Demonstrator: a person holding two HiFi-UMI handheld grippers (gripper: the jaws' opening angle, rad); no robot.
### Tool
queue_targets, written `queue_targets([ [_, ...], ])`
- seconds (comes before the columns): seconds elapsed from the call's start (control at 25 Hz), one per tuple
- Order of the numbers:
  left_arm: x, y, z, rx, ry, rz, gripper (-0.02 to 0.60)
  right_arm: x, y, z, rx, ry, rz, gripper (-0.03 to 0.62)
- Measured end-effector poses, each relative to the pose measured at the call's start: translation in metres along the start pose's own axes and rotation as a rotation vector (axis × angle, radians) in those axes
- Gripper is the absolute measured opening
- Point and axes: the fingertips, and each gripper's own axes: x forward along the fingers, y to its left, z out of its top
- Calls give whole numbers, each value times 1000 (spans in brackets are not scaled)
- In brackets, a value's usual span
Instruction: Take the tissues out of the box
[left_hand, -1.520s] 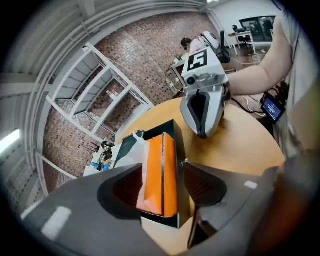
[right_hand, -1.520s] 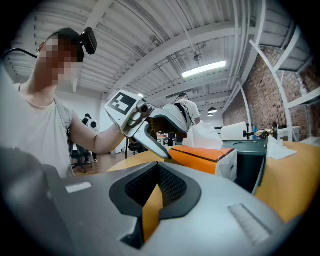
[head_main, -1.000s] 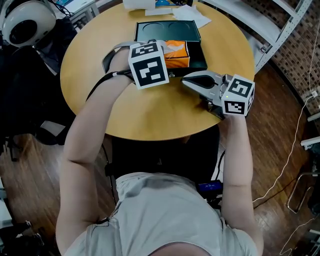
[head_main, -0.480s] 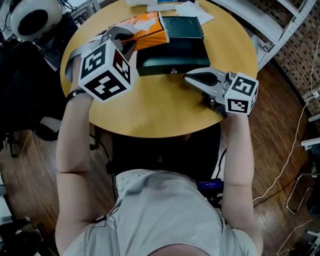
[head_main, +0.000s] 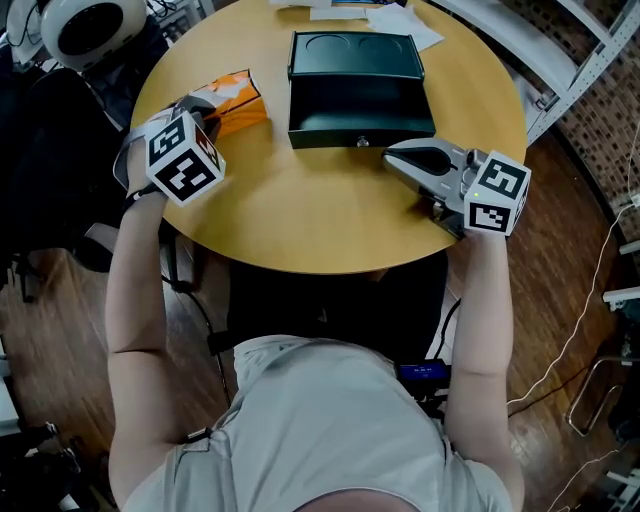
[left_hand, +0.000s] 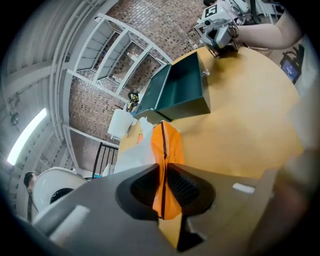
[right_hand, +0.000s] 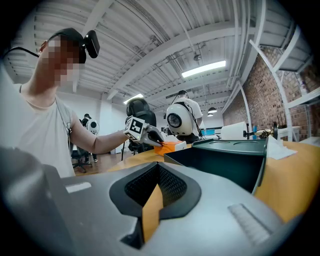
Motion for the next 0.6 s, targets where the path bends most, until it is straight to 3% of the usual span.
queue_targets([
  [0.28, -1, -9, 1, 36, -1, -25, 94, -1, 0, -1, 0, 0, -4, 2],
  [0.44, -37, 3, 15, 36, -21, 65, 115, 0, 0, 0, 0, 2, 2, 2],
  [0.52, -58, 4, 39, 37, -85, 104, 114, -1, -1, 1, -1, 2, 0, 2],
  [0.6, -72, -5, 72, -14, -237, 79, 96, -1, -1, 0, -1, 1, -4, 2],
])
